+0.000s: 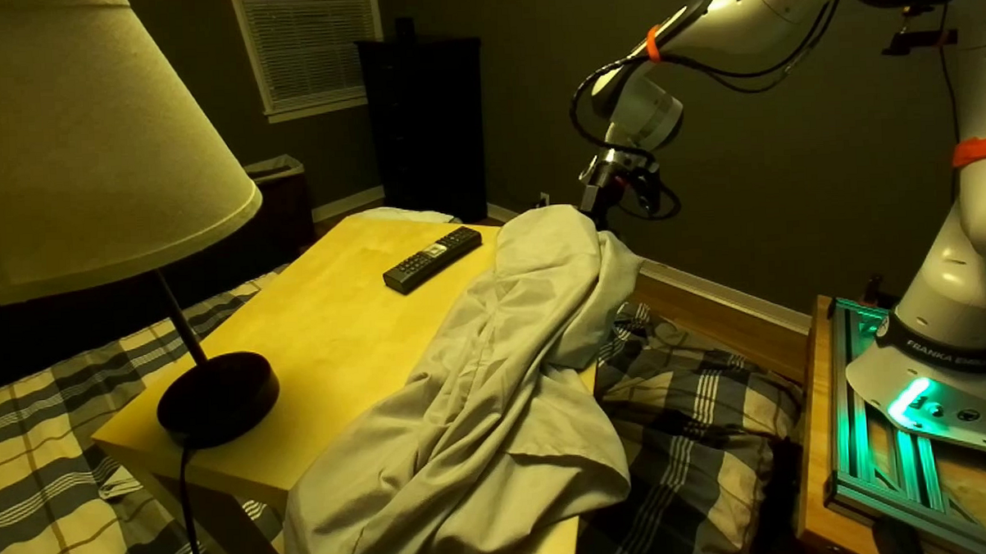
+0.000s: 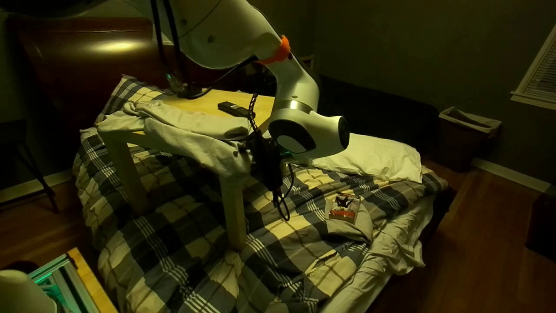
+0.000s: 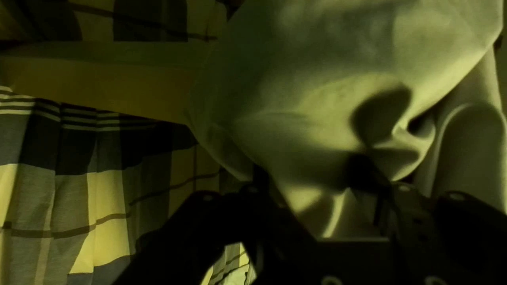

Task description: Fold the cloth on the table

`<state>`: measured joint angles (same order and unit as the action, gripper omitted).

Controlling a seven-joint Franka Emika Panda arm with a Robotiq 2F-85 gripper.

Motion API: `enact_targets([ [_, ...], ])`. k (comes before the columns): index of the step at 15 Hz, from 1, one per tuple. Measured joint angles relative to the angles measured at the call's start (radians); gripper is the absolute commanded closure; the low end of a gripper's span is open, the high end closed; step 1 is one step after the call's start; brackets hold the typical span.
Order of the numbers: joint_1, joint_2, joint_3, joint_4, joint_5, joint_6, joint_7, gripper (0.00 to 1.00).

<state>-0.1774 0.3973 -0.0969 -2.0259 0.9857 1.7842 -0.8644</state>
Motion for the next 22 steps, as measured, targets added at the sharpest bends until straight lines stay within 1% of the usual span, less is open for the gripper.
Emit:
enact_targets([
  [3,-0.01,0.006,0.0,0.019,0.03,-0.042,0.03,0.96],
  [4,-0.014,0.006,0.0,0.026,0.038,-0.06,0.042,1.0],
  [11,-0.028,-0.006,-0.002,0.093,0.064,-0.182,0.149,1.0],
  [14,-0.019,-0.055,-0.001,0.118,0.044,-0.208,0.194,1.0],
  [18,0.016,-0.18,-0.001,0.155,-0.023,-0.196,0.238,1.0],
  [20,0.03,-0.234,-0.001,0.199,-0.059,-0.155,0.269,1.0],
  [22,0.038,-0.262,0.0,0.251,-0.086,-0.09,0.293,1.0],
])
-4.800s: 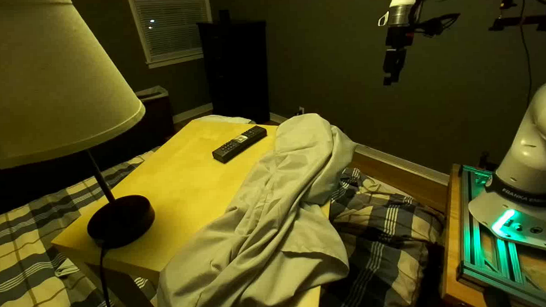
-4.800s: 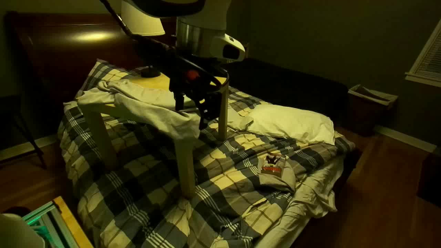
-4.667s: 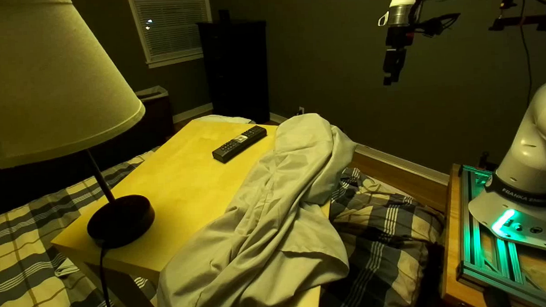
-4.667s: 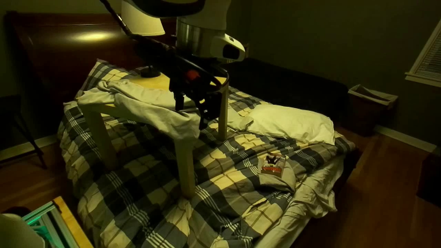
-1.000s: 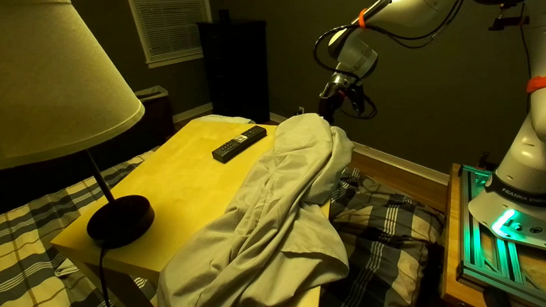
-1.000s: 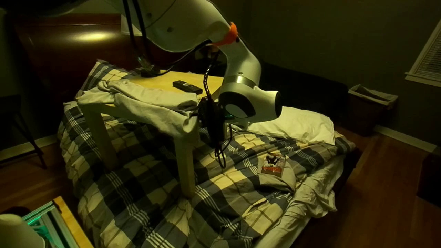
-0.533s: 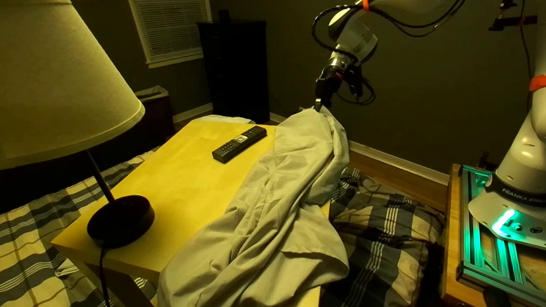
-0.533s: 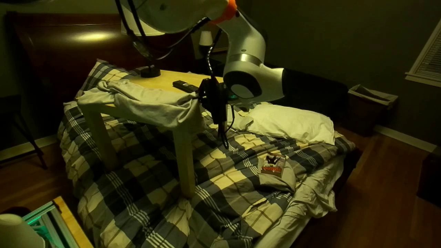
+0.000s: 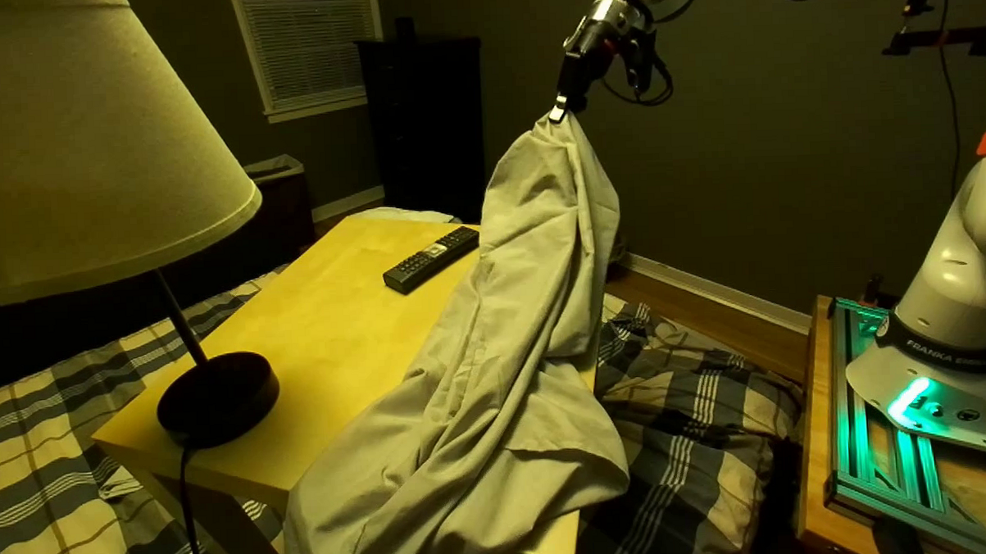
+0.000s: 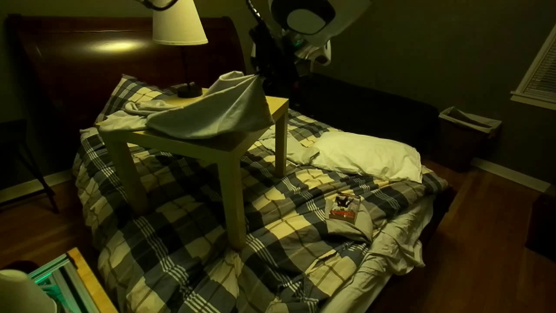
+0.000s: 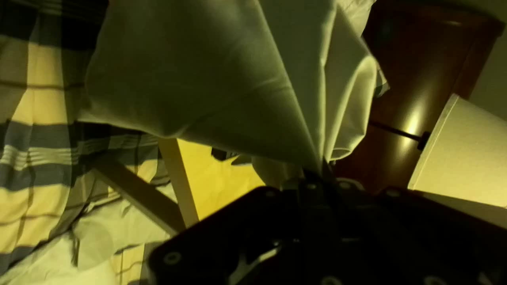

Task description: Fold the cloth on the table

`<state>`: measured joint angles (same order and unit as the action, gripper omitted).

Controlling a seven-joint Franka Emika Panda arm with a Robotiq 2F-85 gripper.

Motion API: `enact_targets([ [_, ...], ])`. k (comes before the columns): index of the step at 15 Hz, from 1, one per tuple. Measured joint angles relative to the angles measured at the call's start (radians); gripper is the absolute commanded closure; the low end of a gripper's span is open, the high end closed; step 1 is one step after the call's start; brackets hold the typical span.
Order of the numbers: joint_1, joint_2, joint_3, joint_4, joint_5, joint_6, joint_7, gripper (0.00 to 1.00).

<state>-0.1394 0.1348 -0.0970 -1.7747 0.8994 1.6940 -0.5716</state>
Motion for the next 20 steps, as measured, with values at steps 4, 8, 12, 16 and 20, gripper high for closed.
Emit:
enact_targets([
  [4,0.027,0.002,0.014,0.077,-0.078,0.205,0.001,1.0],
  [8,0.059,0.035,0.04,0.118,-0.229,0.422,0.001,1.0],
  [12,0.061,0.035,0.043,0.132,-0.418,0.582,0.005,1.0],
  [16,0.063,-0.026,0.051,0.111,-0.567,0.613,0.015,1.0],
  [20,0.093,-0.193,0.089,-0.004,-0.596,0.451,-0.003,1.0],
])
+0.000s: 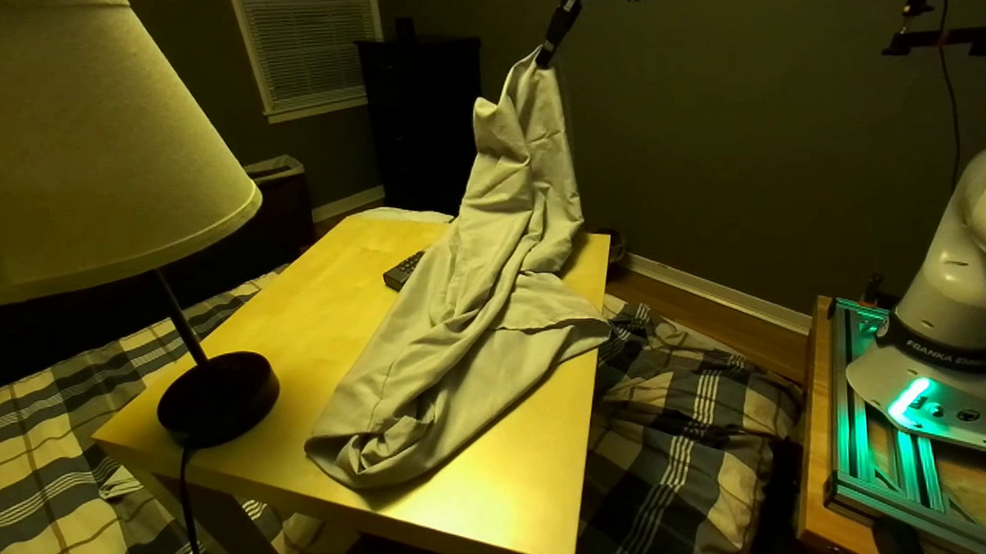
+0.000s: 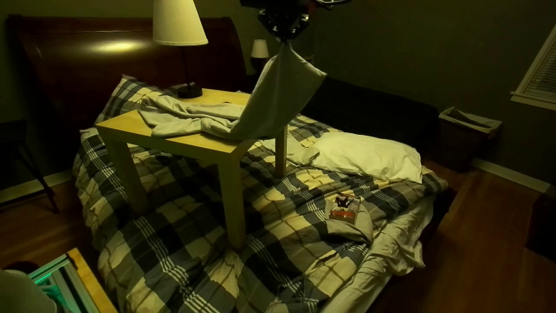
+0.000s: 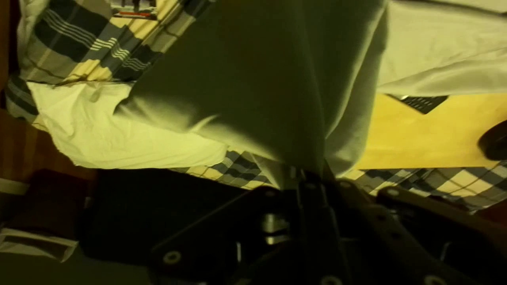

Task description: Fold the cloth on the table

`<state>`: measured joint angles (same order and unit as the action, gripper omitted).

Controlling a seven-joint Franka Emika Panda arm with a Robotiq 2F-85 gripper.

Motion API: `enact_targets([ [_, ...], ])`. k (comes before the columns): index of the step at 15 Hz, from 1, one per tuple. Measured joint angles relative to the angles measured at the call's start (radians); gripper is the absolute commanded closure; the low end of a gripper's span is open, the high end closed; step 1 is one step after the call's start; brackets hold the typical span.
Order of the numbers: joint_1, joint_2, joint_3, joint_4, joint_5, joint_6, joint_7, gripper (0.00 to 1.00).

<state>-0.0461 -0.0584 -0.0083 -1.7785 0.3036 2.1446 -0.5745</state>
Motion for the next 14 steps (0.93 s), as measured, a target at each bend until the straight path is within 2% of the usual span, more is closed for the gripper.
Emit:
enact_targets([
  [3,0.056,-0.148,0.01,-0.105,0.057,-0.118,-0.07,1.0],
  [7,0.176,-0.311,0.023,-0.246,0.172,-0.19,-0.142,1.0],
  [10,0.274,-0.373,0.044,-0.328,0.255,-0.191,-0.17,0.99],
  [14,0.294,-0.385,0.042,-0.35,0.268,-0.191,-0.181,0.99],
])
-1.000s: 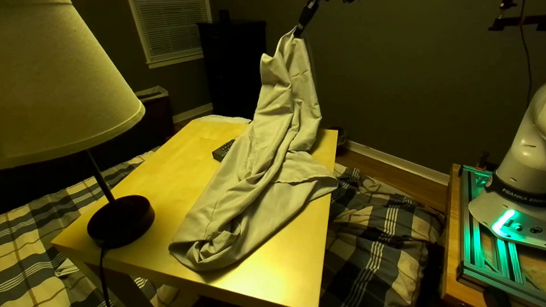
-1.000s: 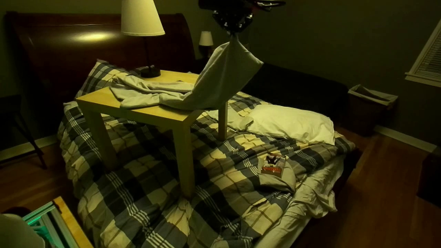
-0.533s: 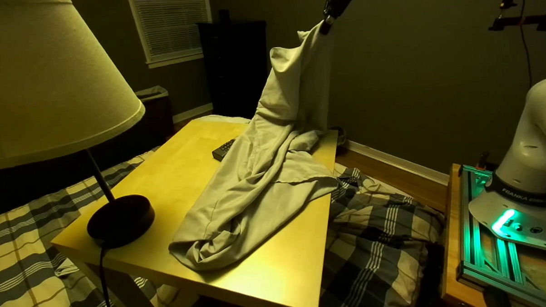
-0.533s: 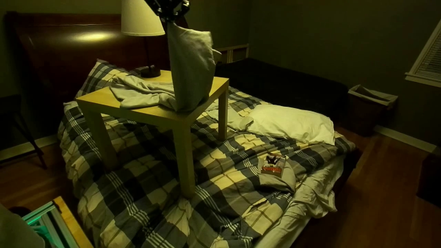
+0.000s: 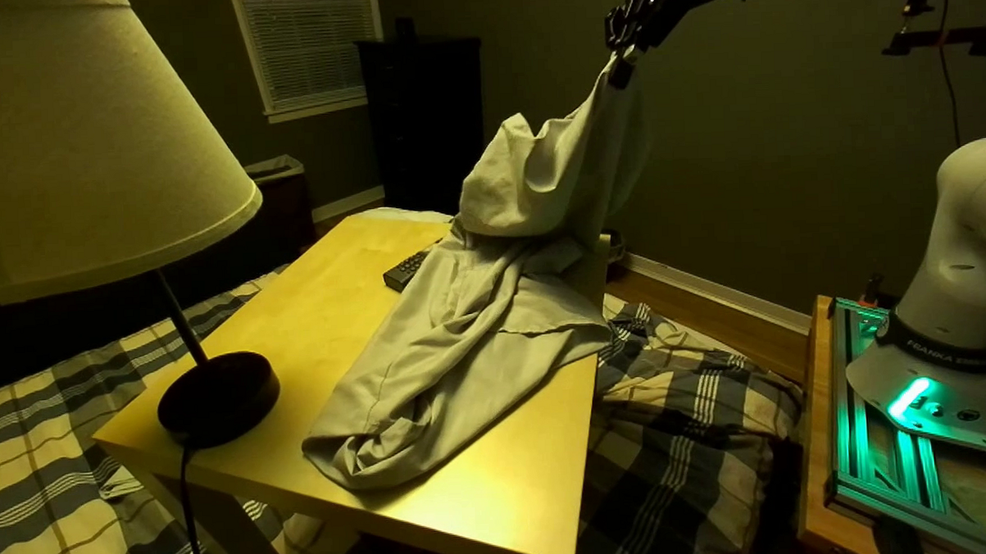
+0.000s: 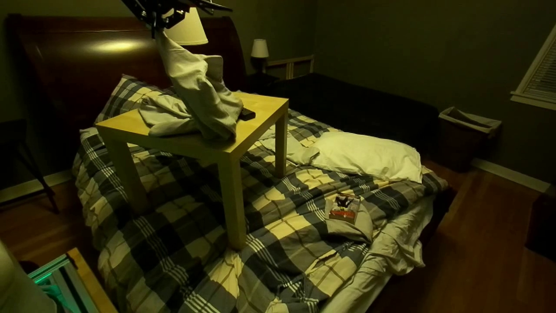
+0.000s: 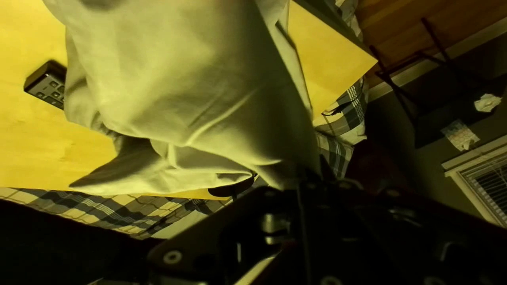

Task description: Fold the cloth on the table

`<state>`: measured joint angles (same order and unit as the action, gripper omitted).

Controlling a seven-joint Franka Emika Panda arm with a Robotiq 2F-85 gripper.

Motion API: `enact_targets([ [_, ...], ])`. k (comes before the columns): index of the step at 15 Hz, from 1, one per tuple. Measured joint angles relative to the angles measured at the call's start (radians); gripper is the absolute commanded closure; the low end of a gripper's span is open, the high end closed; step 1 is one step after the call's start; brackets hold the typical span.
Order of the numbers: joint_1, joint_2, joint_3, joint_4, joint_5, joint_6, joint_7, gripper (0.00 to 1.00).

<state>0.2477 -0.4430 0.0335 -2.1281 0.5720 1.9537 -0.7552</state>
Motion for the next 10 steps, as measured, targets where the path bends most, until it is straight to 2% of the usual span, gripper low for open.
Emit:
enact_targets([
  [7,0.001,0.002,-0.001,0.003,0.002,0.0,-0.007,1.0],
  [10,0.034,0.02,0.033,0.028,0.011,0.005,-0.006,1.0],
])
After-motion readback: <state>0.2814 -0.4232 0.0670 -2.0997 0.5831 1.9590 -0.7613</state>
